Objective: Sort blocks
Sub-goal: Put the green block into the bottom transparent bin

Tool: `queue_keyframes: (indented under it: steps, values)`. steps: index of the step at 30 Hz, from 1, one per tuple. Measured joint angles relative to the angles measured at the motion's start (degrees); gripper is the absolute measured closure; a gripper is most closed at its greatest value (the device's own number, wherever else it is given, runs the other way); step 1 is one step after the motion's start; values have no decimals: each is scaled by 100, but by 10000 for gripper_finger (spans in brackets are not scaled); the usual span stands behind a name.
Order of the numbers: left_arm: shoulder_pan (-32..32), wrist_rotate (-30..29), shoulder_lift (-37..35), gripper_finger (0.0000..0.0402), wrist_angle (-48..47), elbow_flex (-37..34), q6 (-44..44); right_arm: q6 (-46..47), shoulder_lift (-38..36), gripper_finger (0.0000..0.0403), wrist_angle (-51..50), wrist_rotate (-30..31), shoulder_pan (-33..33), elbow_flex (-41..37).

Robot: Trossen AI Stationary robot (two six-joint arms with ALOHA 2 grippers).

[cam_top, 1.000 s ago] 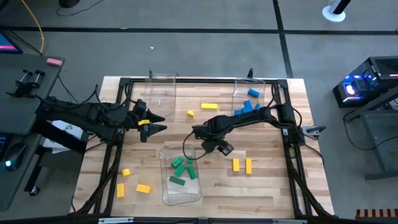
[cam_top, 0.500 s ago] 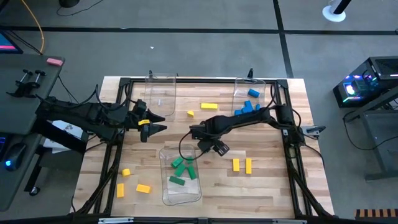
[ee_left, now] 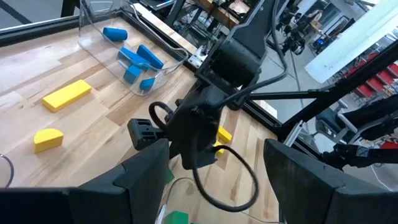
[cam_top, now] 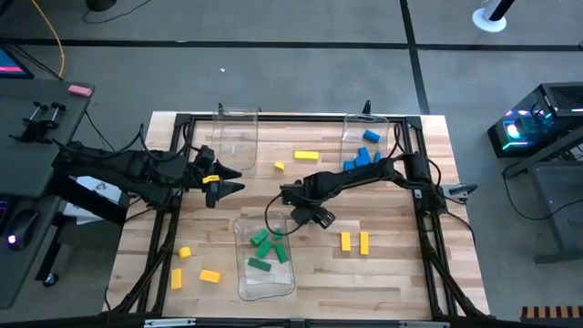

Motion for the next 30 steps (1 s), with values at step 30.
queue_keyframes:
  steps: [30]
  values:
    - [7, -15, 0, 154, 36, 0, 54, 3468, -1762, 302, 701, -202, 246, -191]
